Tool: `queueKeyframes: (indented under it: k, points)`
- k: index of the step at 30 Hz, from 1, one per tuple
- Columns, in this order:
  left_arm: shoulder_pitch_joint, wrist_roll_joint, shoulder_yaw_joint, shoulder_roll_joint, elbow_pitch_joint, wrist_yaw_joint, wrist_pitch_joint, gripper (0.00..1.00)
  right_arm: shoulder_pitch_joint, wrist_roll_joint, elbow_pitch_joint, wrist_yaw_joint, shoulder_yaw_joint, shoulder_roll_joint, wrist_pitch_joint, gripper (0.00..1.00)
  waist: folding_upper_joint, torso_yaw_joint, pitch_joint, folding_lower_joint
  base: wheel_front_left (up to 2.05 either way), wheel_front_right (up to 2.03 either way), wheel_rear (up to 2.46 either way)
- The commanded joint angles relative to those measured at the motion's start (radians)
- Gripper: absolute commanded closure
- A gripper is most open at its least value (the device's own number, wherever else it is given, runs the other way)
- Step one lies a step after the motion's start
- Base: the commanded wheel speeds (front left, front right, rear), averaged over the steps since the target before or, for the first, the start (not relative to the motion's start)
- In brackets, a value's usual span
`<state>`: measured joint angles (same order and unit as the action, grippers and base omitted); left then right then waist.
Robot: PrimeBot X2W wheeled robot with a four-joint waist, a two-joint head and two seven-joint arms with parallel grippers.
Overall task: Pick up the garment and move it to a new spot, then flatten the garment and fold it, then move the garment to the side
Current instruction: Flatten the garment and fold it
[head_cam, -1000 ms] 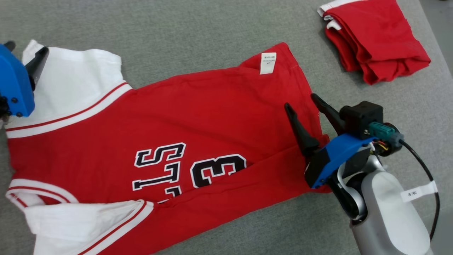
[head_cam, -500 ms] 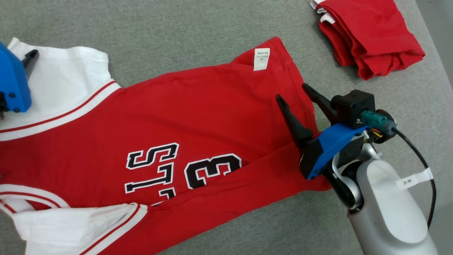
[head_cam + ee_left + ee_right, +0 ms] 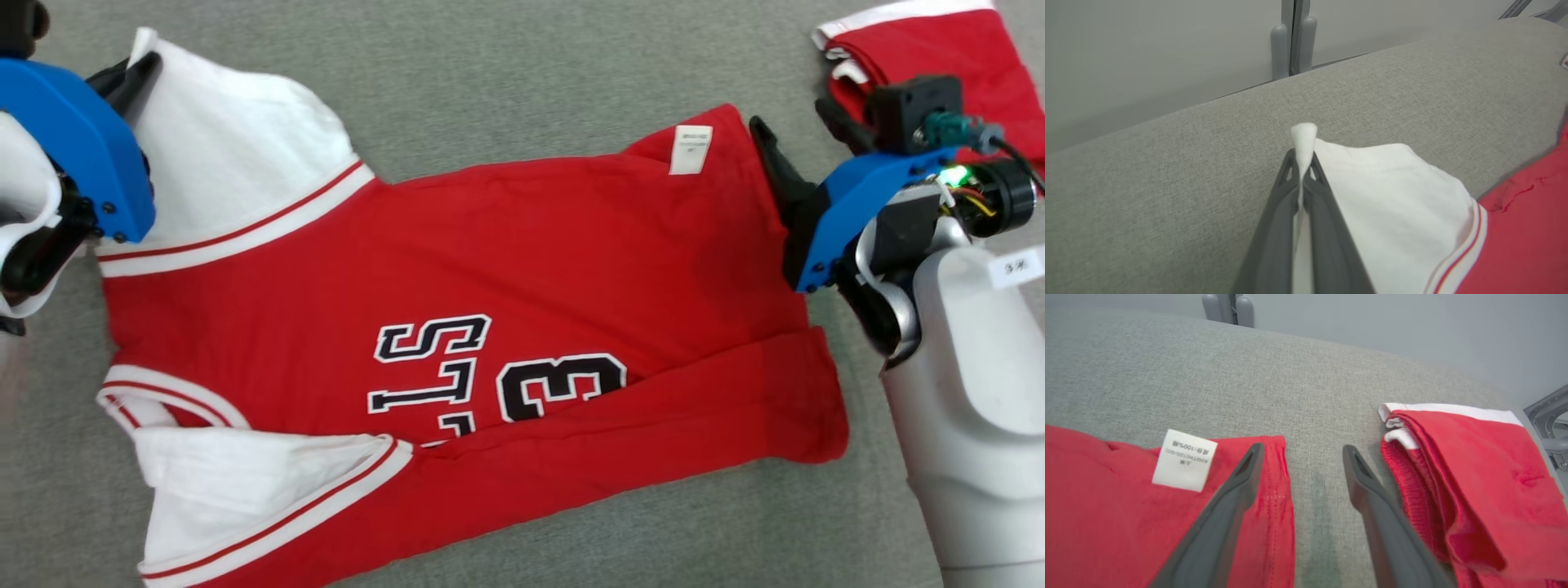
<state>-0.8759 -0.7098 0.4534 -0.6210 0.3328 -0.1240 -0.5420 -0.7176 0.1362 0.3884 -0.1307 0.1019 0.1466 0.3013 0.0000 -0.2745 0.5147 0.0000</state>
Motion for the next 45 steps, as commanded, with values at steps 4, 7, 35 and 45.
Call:
queueKeyframes:
  k: [4, 7, 35, 45]
  points:
    - [-0.009, -0.012, 0.026, 0.003, -0.04, -0.008, 0.045, 1.0, -0.059, -0.001, 0.094, 0.0, -0.028, 0.0, 0.046, 0.0, 0.0, 0.048, 0.009, 0.0, 0.0, 0.0, 0.0]
    - [-0.001, -0.022, 0.041, 0.006, -0.06, -0.007, 0.069, 1.0, -0.086, 0.007, 0.154, 0.0, -0.042, 0.002, 0.063, 0.0, 0.0, 0.069, 0.007, 0.0, 0.0, 0.0, 0.0]
    - [0.342, -0.181, 0.081, -0.048, -0.295, 0.021, 0.36, 1.0, 0.108, 0.105, 0.234, 0.0, -0.066, 0.01, -0.218, 1.0, 0.0, 0.131, -0.235, 0.0, 0.0, 0.0, 0.0]
    - [0.684, -0.23, 0.095, -0.031, -0.382, 0.072, 0.517, 1.0, 0.422, 0.107, 0.007, 0.0, -0.179, -0.04, -0.206, 1.0, 0.0, 0.165, -0.331, 0.0, 0.0, 0.0, 0.0]
